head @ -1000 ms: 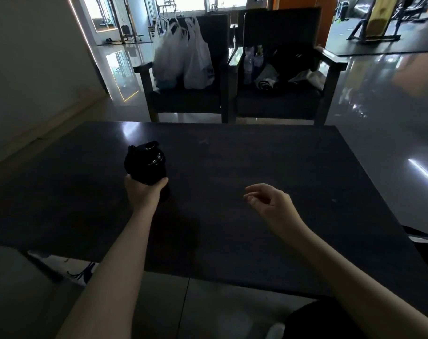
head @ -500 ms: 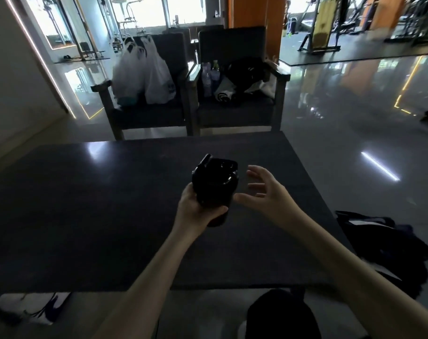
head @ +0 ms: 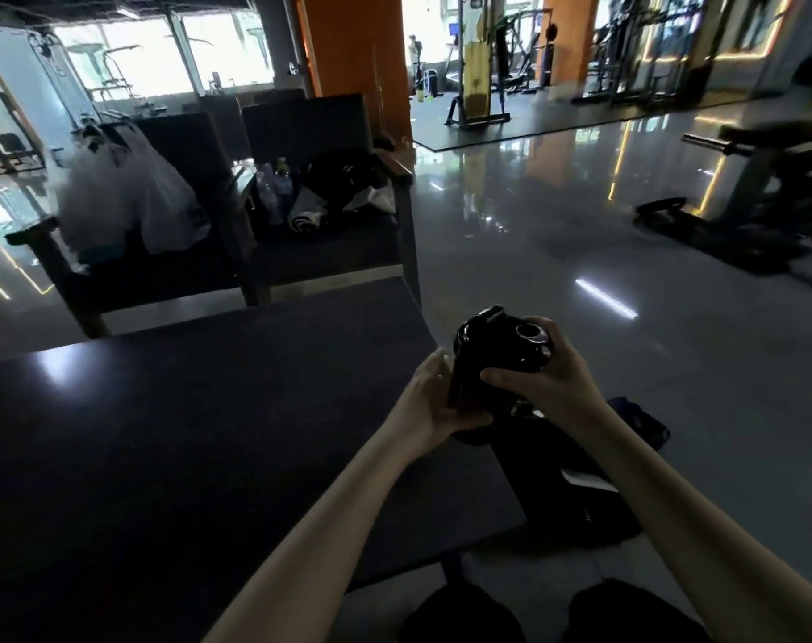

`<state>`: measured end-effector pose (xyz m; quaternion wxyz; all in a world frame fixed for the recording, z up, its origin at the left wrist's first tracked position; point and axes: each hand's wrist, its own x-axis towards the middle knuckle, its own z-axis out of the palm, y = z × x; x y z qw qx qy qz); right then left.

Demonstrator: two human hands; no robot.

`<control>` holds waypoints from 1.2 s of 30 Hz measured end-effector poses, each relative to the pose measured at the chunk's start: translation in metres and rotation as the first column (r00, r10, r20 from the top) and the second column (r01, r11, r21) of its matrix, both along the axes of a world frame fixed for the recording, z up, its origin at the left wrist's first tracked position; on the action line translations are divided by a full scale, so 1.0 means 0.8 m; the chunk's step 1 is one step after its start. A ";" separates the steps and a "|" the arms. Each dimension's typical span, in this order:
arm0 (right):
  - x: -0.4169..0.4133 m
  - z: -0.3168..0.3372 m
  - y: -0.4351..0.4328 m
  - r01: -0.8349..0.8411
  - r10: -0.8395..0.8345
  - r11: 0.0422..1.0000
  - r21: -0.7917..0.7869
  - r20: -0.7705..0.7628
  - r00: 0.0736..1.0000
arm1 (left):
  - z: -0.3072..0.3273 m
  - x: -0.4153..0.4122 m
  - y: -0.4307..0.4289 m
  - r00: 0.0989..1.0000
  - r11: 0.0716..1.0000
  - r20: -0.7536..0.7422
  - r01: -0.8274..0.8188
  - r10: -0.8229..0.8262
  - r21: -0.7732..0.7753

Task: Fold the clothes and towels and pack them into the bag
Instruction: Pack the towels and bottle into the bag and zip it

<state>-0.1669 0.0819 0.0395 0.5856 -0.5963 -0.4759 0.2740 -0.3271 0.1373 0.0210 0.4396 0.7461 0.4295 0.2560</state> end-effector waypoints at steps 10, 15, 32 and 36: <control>0.184 -0.101 -0.023 0.390 -0.391 0.920 -0.026 -0.072 0.918 | -0.053 0.180 0.029 0.962 0.988 -0.228 0.154 -0.152 -0.011; 0.255 -0.172 -0.024 0.506 -0.511 0.859 -0.075 -0.089 0.855 | -0.112 0.264 0.048 0.890 0.959 -0.356 0.269 -0.284 -0.093; 0.390 -0.362 -0.019 0.644 -0.648 0.756 -0.117 0.006 0.761 | -0.372 0.425 0.059 0.477 0.830 -0.737 0.519 -0.478 -0.203; 0.407 -0.389 -0.023 0.638 -0.646 0.755 -0.153 -0.004 0.763 | -0.412 0.452 0.054 0.359 0.763 -0.812 0.627 -0.460 -0.155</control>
